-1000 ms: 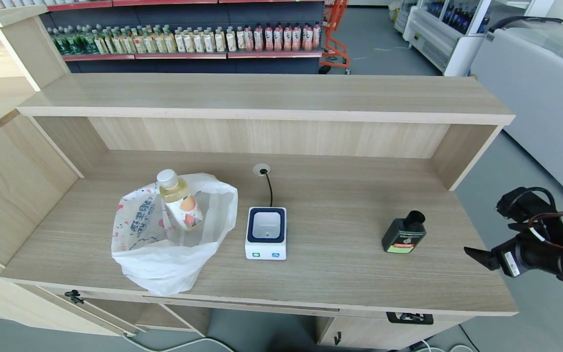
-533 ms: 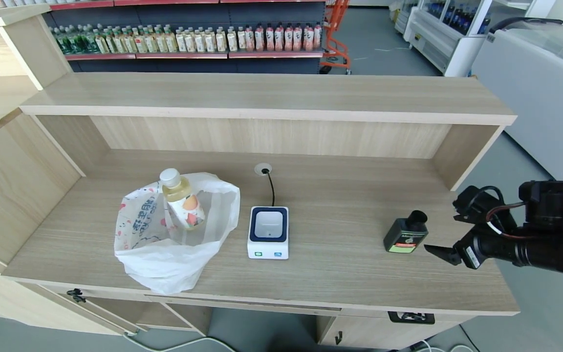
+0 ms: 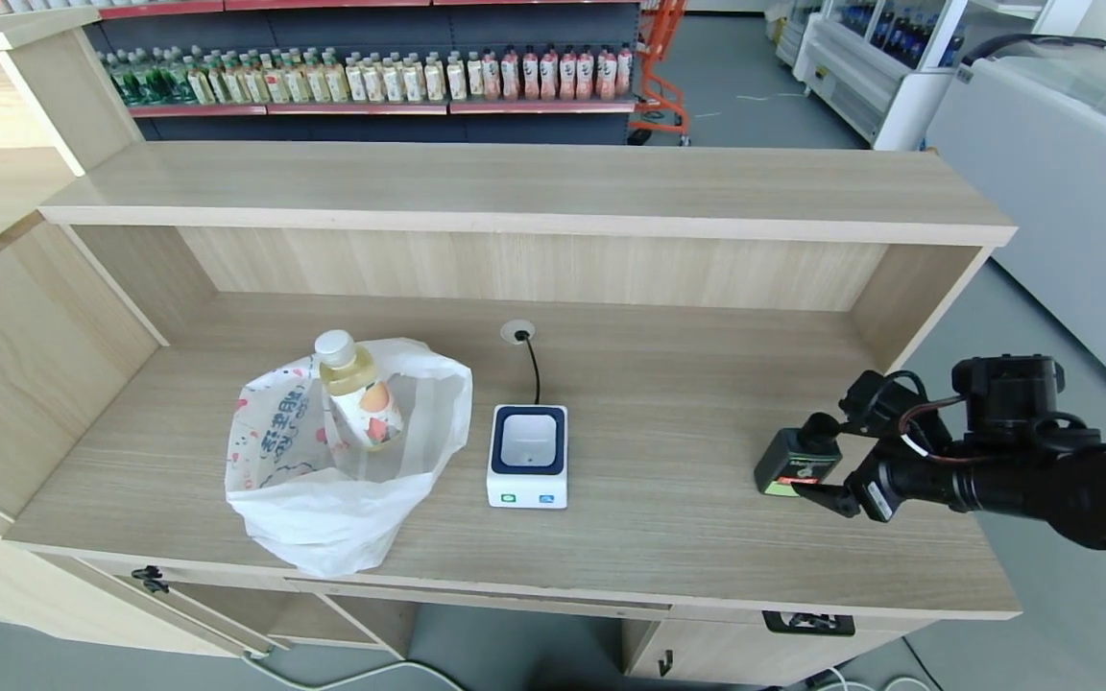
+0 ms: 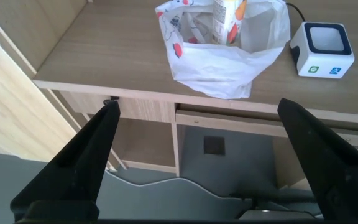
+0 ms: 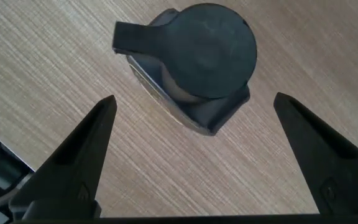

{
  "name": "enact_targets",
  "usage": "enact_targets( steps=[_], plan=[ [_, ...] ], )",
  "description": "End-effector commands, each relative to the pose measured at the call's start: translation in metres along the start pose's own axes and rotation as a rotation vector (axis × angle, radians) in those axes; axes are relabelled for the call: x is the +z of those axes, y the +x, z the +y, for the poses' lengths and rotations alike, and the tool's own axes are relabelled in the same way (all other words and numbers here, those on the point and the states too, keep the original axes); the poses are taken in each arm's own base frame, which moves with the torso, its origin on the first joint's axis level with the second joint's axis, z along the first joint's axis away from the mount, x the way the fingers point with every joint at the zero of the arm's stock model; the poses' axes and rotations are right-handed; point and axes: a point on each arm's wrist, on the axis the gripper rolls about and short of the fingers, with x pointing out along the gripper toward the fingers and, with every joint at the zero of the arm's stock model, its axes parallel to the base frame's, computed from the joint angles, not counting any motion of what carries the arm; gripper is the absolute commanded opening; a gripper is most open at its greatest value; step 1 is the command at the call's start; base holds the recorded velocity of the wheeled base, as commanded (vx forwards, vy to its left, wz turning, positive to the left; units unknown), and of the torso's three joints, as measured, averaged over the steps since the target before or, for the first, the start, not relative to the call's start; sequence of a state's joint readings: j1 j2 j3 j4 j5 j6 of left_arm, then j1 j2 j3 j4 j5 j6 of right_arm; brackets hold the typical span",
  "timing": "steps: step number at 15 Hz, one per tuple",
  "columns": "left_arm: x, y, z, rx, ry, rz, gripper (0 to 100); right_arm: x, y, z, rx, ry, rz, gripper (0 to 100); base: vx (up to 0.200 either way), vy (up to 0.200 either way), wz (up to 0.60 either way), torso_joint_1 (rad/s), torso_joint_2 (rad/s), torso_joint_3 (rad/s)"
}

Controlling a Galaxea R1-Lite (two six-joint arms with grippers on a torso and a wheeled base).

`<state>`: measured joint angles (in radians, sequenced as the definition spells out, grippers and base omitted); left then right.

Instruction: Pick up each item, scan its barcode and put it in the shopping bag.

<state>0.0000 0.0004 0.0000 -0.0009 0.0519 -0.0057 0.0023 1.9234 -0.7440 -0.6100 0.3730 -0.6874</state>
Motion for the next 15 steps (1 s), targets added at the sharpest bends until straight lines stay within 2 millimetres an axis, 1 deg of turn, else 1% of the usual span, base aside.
enact_targets(
  steps=[1, 2, 6, 7, 9, 11, 13, 15],
  plan=[
    [0.000, 0.000, 0.000, 0.000, 0.000, -0.001, 100, 0.000, 0.017, 0.000, 0.021, -0.005, 0.000, 100, 0.000, 0.000, 0.00, 0.000, 0.00, 0.000],
    [0.000, 0.000, 0.000, 0.000, 0.000, -0.001, 100, 0.000, 0.024, -0.001, 0.027, -0.008, -0.003, 100, 0.000, 0.000, 0.00, 0.000, 0.00, 0.000],
    [0.000, 0.000, 0.000, 0.000, 0.000, -0.001, 100, 0.002, 0.042, 0.003, 0.053, -0.019, -0.008, 100, 0.000, 0.000, 0.00, 0.000, 0.00, 0.000],
    [0.000, 0.000, 0.000, 0.000, 0.000, -0.001, 100, 0.003, 0.045, 0.003, 0.057, -0.022, -0.011, 0, 0.000, 0.000, 0.00, 0.000, 0.00, 0.000],
    [0.000, 0.000, 0.000, 0.002, 0.000, -0.001, 100, 0.006, 0.053, 0.004, 0.064, -0.030, -0.022, 0, 0.000, 0.000, 0.00, 0.000, 0.00, 0.000],
    [0.000, 0.000, 0.000, 0.000, 0.000, -0.001, 100, 0.010, 0.057, 0.004, 0.068, -0.035, -0.031, 0, 0.000, 0.000, 0.00, 0.000, 0.00, 0.000],
    [0.000, 0.000, 0.000, 0.002, 0.000, -0.001, 100, 0.010, 0.058, 0.006, 0.072, -0.036, -0.032, 0, 0.000, 0.000, 0.00, 0.000, 0.00, 0.000],
    [0.000, 0.000, 0.000, 0.000, 0.000, -0.001, 100, 0.016, 0.052, 0.005, 0.064, -0.050, -0.062, 0, 0.000, 0.000, 0.00, 0.000, 0.00, 0.000]
  ],
)
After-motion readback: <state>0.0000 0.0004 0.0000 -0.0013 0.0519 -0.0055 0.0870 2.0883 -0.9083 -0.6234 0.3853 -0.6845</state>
